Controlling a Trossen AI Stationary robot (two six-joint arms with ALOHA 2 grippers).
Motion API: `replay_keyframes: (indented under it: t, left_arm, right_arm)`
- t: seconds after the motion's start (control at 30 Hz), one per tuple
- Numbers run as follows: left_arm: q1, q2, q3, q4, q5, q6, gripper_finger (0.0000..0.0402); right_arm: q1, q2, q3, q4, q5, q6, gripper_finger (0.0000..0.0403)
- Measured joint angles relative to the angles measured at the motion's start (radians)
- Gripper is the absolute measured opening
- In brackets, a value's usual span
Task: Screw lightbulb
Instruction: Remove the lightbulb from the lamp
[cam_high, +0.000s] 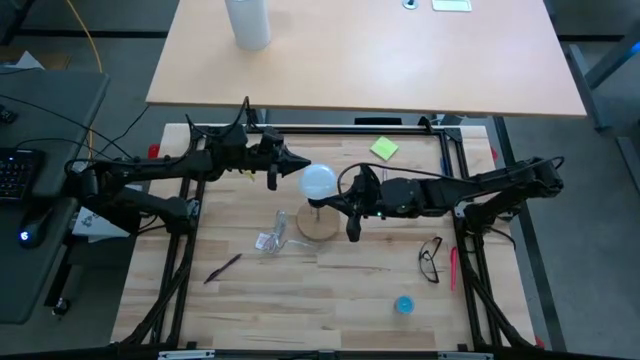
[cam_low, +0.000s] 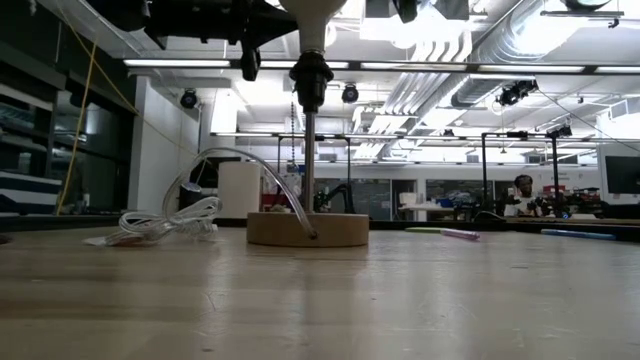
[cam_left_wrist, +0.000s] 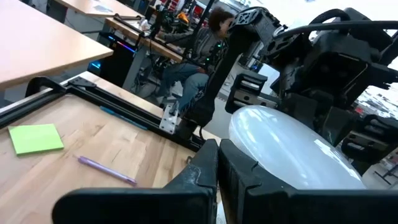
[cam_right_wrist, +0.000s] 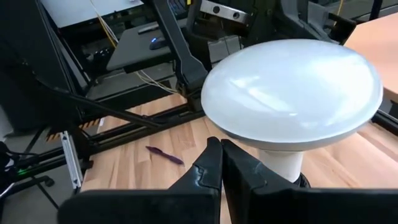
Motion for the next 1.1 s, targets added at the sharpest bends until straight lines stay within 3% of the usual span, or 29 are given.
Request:
replay_keyframes:
  t: [0.57, 1.1]
  left_arm:
    - [-0.051, -0.056, -0.001, -0.098, -0.002, -0.026, 0.0]
    - [-0.125, -0.138, -0.002, -0.186, 0.01, -0.027, 0.0]
  right_arm:
    - [-0.029, -0.026, 0.0, -0.056, 0.001, -0.005, 0.0]
    - [-0.127, -0.053, 0.0, -0.147, 0.024, -0.041, 0.0]
